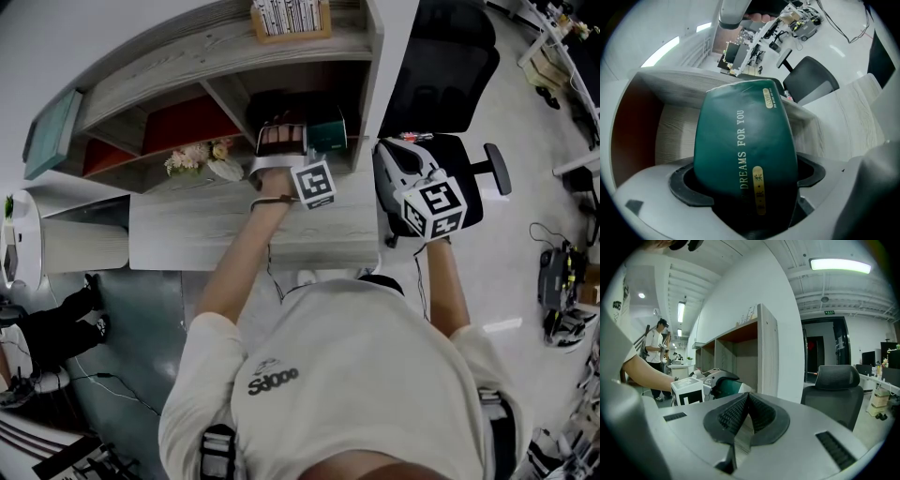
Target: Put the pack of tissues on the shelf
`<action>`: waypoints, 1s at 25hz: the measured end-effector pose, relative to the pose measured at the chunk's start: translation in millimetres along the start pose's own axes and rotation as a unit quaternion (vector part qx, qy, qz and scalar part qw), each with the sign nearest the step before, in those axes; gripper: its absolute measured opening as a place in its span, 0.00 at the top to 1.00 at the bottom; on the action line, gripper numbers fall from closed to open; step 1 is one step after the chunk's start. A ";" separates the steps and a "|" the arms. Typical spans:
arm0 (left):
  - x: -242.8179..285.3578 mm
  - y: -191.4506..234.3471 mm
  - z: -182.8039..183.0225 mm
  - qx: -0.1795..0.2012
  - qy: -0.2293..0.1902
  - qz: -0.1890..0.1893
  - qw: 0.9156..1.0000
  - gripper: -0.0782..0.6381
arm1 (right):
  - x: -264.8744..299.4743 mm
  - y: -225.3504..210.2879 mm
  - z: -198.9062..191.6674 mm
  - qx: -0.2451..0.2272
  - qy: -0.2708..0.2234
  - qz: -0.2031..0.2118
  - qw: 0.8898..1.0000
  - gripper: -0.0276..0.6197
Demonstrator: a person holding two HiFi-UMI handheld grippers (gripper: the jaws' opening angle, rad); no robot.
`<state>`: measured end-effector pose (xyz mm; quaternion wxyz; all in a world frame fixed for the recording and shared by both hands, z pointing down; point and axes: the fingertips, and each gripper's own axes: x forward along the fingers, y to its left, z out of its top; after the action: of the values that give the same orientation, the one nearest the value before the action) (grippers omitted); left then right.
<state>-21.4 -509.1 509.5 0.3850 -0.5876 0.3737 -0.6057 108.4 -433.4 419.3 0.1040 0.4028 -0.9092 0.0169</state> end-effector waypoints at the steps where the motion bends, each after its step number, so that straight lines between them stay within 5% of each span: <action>1: -0.4 -0.4 0.2 0.000 -0.002 0.001 1.000 0.21 | 0.7 -0.3 0.0 0.003 -0.001 -0.001 1.000 0.95; 18: -1.7 9.5 5.8 0.047 -0.037 -0.009 0.998 0.28 | 5.9 0.9 -1.3 0.026 -0.007 0.002 1.000 0.95; 25: 4.2 -10.6 4.3 0.023 -0.049 -0.065 0.996 0.22 | 7.0 5.4 -4.1 0.025 -0.004 0.006 1.000 0.95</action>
<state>-17.4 -508.5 521.1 0.3761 -0.6304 0.3016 -0.6084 100.5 -434.4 424.9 0.0905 0.3995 -0.9114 0.0392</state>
